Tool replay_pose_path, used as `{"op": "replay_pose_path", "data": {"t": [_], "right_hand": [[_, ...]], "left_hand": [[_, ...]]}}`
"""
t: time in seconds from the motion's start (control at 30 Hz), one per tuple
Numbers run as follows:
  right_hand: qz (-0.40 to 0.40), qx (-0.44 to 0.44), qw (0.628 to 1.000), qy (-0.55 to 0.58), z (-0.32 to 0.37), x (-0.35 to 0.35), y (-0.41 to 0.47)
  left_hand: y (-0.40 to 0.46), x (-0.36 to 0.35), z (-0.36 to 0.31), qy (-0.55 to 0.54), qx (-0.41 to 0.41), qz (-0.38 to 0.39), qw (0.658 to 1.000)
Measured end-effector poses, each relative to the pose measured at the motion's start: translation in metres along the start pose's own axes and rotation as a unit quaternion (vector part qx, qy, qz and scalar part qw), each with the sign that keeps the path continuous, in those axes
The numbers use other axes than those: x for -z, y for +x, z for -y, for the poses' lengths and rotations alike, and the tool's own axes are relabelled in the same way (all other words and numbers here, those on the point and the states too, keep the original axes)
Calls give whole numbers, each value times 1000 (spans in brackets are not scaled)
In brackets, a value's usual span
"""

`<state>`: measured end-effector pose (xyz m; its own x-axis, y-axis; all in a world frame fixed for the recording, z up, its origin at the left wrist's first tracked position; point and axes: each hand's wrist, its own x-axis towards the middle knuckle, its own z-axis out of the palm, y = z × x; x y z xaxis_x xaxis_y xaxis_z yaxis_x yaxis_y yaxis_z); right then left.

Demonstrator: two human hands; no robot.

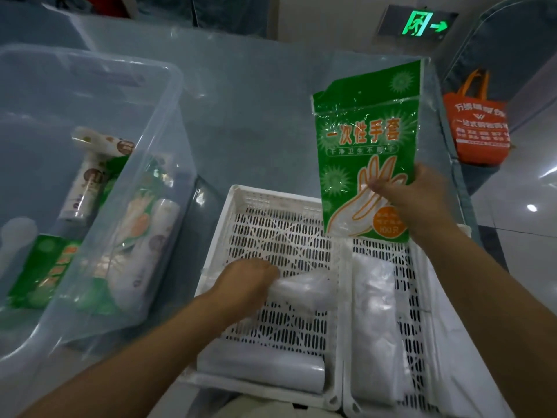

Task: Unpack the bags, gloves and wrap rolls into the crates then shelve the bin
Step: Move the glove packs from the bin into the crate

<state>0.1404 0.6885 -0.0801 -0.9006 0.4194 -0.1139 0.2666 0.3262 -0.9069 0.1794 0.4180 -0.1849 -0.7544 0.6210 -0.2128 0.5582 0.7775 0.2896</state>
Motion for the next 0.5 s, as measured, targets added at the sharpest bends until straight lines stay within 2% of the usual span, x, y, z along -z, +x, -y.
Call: {"op": "replay_pose_path", "data": {"t": [0.13, 0.33, 0.4, 0.47, 0.5], "right_hand": [[39, 6, 999, 15, 6, -19, -3], [124, 48, 989, -68, 11, -49, -9], [175, 73, 971, -144, 18, -59, -4], [228, 110, 931, -261, 26, -71, 3], [252, 129, 907, -312, 28, -78, 6]], "left_hand": [[-22, -15, -4, 13, -25, 86, 996], [-31, -10, -1, -39, -33, 103, 993], [-31, -2, 3, -48, -38, 121, 991], [-30, 10, 7, -46, -27, 125, 991], [-27, 17, 8, -49, -10, 102, 994]]}}
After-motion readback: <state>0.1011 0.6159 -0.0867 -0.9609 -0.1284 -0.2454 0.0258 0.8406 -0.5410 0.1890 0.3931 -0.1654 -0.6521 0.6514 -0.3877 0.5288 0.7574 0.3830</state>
